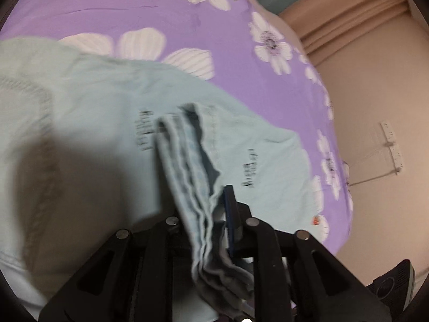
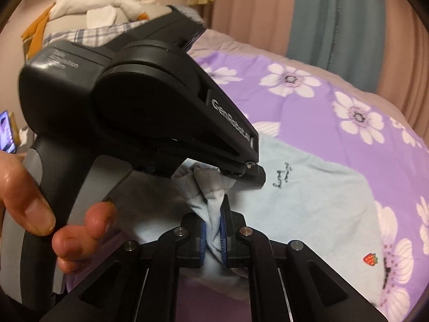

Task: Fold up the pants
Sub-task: 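Pinch the crotch fold with the left tool while the right tool releases and withdraws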

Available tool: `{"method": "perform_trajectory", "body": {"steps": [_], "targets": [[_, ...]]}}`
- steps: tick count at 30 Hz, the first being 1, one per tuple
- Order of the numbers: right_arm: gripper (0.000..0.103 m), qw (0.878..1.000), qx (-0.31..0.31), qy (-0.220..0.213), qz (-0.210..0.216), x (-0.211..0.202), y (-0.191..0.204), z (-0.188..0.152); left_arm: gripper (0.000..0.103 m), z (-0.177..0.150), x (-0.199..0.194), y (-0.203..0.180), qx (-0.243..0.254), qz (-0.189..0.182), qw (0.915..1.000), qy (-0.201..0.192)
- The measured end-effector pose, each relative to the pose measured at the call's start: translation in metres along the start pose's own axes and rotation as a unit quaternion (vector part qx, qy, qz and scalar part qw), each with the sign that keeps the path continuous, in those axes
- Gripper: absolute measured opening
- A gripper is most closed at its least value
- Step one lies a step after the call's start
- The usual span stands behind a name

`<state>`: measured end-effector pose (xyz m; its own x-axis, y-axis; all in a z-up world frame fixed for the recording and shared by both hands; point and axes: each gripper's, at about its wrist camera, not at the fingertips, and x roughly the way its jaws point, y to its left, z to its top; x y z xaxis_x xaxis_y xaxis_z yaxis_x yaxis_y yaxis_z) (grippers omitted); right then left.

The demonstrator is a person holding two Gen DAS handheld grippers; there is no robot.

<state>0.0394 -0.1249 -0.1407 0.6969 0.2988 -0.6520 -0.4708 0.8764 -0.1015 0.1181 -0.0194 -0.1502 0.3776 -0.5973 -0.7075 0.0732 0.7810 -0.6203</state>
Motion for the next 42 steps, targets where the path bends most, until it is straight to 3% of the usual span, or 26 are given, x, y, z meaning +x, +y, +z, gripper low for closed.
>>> {"method": "perform_trajectory", "body": {"steps": [1,2,5,7,8,9,11,14,15,17,18,21,22,26,29,35,38,42], "targets": [[0.017,1.000,0.006,0.011,0.012,0.002,-0.002,-0.002,0.018,0.000,-0.005,0.007,-0.007,-0.002,1.0000,-0.002],[0.022,1.000,0.016,0.014,0.023,-0.001,-0.006,-0.003,0.027,0.001,-0.011,0.011,-0.012,0.001,0.9999,-0.008],[0.023,0.996,0.059,-0.002,0.074,-0.024,-0.027,0.000,0.040,0.004,-0.034,0.017,-0.009,0.032,0.9986,-0.040],[0.028,0.990,0.098,-0.028,0.096,-0.047,-0.052,0.001,0.040,0.004,-0.051,0.020,-0.011,0.036,0.9975,-0.060],[0.035,0.987,0.119,-0.039,0.099,-0.055,-0.065,0.001,0.039,0.005,-0.057,0.020,-0.015,0.032,0.9971,-0.067],[0.040,0.983,0.148,-0.048,0.093,-0.061,-0.084,0.000,0.040,0.004,-0.062,0.016,-0.013,0.022,0.9969,-0.074],[0.040,0.982,0.175,-0.041,0.058,-0.061,-0.109,-0.002,0.039,0.003,-0.061,0.005,-0.003,0.005,0.9973,-0.073],[0.038,0.982,0.191,0.004,0.008,-0.046,-0.131,-0.010,0.038,-0.006,-0.042,-0.024,0.028,-0.030,0.9982,-0.045],[0.028,0.981,0.192,0.014,0.008,-0.041,-0.132,-0.013,0.038,-0.010,-0.033,-0.031,0.035,-0.034,0.9983,-0.033],[0.022,0.981,0.187,0.053,0.005,-0.026,-0.131,-0.020,0.035,-0.016,-0.019,-0.034,0.040,-0.022,0.9988,-0.019],[0.021,0.981,0.177,0.078,0.003,-0.015,-0.128,-0.025,0.032,-0.020,-0.009,-0.029,0.035,0.002,0.9993,-0.012],[0.016,0.984,0.158,0.085,0.001,-0.011,-0.122,-0.021,0.001,-0.028,-0.004,-0.009,0.022,0.051,0.9983,-0.016],[0.014,0.985,0.156,0.077,0.017,-0.013,-0.121,-0.013,0.000,-0.030,-0.007,-0.004,0.019,0.057,0.9980,-0.020],[0.014,0.990,0.116,0.056,0.051,-0.013,-0.102,0.006,0.000,-0.042,-0.019,-0.004,0.027,0.056,0.9978,-0.024],[0.014,0.989,0.081,0.092,0.082,0.026,-0.086,0.027,0.005,-0.042,-0.021,-0.006,0.022,0.044,0.9986,-0.020],[0.013,0.984,0.066,0.139,0.091,0.094,-0.063,0.070,0.005,-0.038,-0.014,-0.006,0.018,0.042,0.9988,-0.017],[0.013,0.979,0.083,0.158,0.099,0.096,-0.065,0.072,0.005,-0.037,-0.010,-0.005,0.020,0.038,0.9990,-0.014],[0.013,0.980,0.113,0.129,0.101,0.076,-0.072,0.061,0.005,-0.036,-0.010,-0.004,0.018,0.031,0.9992,-0.014]]}}
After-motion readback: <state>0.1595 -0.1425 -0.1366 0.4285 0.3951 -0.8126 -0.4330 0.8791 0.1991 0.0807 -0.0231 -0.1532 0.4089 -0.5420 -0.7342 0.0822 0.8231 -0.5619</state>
